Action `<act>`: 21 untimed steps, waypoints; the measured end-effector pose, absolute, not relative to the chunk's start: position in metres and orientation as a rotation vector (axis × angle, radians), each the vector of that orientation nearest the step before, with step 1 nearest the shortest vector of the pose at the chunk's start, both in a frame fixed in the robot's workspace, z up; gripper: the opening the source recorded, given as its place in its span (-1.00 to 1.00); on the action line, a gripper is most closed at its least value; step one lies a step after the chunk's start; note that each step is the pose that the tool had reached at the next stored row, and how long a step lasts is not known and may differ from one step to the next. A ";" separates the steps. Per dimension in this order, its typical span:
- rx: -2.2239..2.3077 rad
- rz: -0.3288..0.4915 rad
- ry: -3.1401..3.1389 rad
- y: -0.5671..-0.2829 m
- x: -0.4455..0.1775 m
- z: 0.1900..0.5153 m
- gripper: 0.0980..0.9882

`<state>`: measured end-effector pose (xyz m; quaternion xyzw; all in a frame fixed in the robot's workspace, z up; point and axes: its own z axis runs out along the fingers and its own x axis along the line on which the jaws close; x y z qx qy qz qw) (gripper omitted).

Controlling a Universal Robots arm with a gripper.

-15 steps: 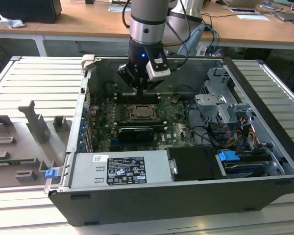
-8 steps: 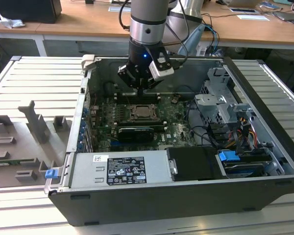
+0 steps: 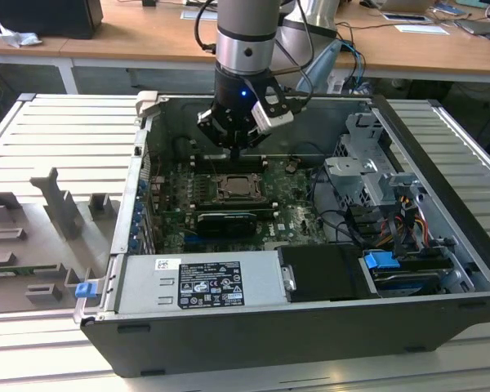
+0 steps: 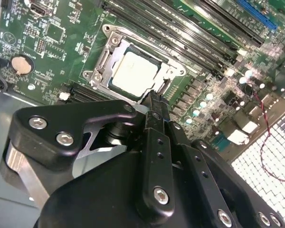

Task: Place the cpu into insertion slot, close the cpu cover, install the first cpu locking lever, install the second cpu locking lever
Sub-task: 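Install the first cpu locking lever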

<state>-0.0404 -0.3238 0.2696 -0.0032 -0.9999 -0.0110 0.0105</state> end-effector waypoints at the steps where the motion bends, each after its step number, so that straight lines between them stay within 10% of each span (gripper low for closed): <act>1: -0.009 -0.056 -3.123 -0.324 -0.041 0.270 -0.98; 21: -0.002 -0.121 -3.171 -0.324 -0.078 0.267 -0.98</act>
